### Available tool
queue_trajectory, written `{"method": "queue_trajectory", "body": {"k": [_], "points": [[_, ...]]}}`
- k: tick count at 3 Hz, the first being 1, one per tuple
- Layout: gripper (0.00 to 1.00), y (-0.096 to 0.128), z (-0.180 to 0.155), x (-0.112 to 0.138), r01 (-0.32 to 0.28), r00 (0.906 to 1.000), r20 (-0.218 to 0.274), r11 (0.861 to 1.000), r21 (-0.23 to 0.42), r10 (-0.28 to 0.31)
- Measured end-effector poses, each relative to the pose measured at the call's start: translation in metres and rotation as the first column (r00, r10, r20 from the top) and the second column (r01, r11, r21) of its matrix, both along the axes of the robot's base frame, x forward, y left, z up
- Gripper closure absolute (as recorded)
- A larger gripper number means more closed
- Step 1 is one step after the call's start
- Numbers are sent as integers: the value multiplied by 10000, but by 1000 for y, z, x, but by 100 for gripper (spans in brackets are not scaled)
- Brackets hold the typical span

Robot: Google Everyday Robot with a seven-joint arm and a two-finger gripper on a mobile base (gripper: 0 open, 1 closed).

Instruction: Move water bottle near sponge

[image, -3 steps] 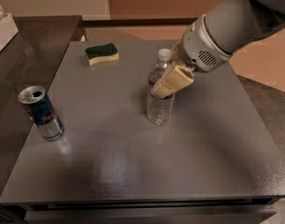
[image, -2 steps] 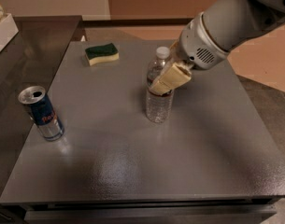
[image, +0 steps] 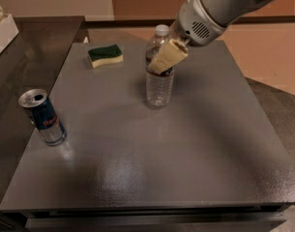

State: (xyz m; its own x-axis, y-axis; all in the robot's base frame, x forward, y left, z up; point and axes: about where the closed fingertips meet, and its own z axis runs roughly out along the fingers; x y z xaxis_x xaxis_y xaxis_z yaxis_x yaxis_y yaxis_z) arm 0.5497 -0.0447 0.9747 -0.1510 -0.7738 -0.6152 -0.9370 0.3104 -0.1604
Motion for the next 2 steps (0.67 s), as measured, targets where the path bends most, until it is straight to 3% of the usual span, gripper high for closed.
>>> {"method": "queue_trajectory", "body": {"k": [1, 2], "points": [[100, 6, 10, 31, 659, 9978, 127, 9978, -76, -658], [100, 15, 9, 64, 1446, 9893, 220, 9894, -156, -1442]]}}
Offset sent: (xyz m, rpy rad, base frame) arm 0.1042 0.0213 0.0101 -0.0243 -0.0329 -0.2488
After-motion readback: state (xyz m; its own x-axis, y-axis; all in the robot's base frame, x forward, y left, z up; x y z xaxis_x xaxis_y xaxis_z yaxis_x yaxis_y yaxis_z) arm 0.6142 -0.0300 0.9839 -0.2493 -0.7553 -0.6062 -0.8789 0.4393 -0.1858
